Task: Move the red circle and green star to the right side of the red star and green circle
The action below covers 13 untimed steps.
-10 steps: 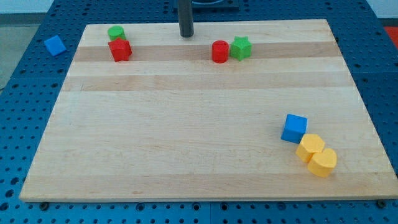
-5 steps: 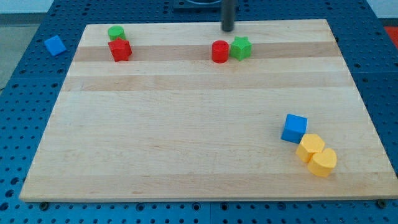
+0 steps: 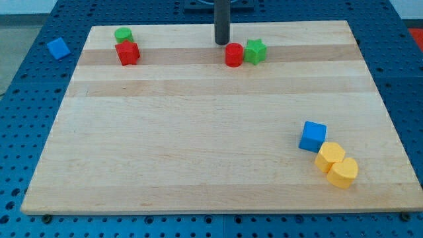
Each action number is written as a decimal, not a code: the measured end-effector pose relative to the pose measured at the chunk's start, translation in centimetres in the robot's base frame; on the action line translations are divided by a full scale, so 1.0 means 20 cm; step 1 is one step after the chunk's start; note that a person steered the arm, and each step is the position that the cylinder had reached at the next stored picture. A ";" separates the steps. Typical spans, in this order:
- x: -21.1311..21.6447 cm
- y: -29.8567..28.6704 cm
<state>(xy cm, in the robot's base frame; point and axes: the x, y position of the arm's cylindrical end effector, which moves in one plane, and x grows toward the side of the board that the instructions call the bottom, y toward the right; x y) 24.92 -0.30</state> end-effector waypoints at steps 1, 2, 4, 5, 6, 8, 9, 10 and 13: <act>0.00 -0.11; 0.00 -0.11; -0.07 0.53; 0.14 0.53; 0.22 0.22; 0.10 0.01; 0.04 0.25; 0.28 0.42; 0.17 -0.65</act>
<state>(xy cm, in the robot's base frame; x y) 28.35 -13.35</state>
